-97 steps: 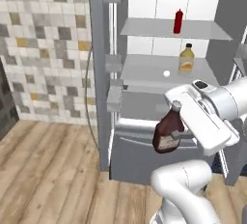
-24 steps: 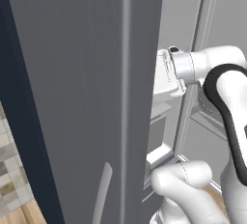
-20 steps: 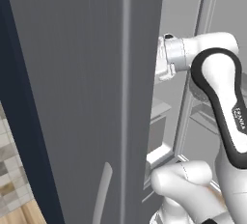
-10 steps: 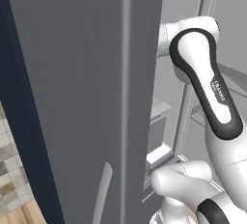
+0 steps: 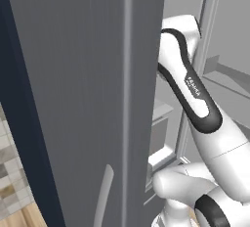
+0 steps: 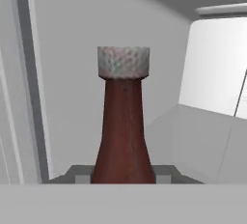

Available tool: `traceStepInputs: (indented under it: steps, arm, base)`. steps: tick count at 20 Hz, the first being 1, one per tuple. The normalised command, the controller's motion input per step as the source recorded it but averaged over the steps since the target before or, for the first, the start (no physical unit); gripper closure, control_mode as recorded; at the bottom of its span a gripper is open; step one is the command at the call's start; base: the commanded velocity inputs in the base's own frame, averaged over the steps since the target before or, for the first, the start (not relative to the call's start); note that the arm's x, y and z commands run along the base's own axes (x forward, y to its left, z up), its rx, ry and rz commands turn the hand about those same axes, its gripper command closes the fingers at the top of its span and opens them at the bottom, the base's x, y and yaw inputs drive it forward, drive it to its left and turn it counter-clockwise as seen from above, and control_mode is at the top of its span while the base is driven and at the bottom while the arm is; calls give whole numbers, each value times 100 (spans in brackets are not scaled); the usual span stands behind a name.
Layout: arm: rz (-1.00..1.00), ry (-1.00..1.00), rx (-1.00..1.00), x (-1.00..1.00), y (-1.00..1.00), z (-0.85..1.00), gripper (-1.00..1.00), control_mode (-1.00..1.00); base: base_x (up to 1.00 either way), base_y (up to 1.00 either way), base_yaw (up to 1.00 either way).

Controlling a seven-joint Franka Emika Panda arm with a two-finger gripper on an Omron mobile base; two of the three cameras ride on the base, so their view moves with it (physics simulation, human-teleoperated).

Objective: Place the ketchup and ketchup from the counter to the top shelf of the fridge. If the existing items in the fridge are on the top shelf, move them to other shelves.

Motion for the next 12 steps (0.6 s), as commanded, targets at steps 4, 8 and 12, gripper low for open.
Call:
traceStepInputs:
  steps: [4,8,12]
  arm:
    - [-14,0,0,38,25,-12,100,-100]
    - [-13,2,0,39,9,-32,100,-100]
    - [-12,1,0,47,12,-27,100,-100]
  base:
    - [0,0,0]
    - [0,0,0]
    - [0,0,0]
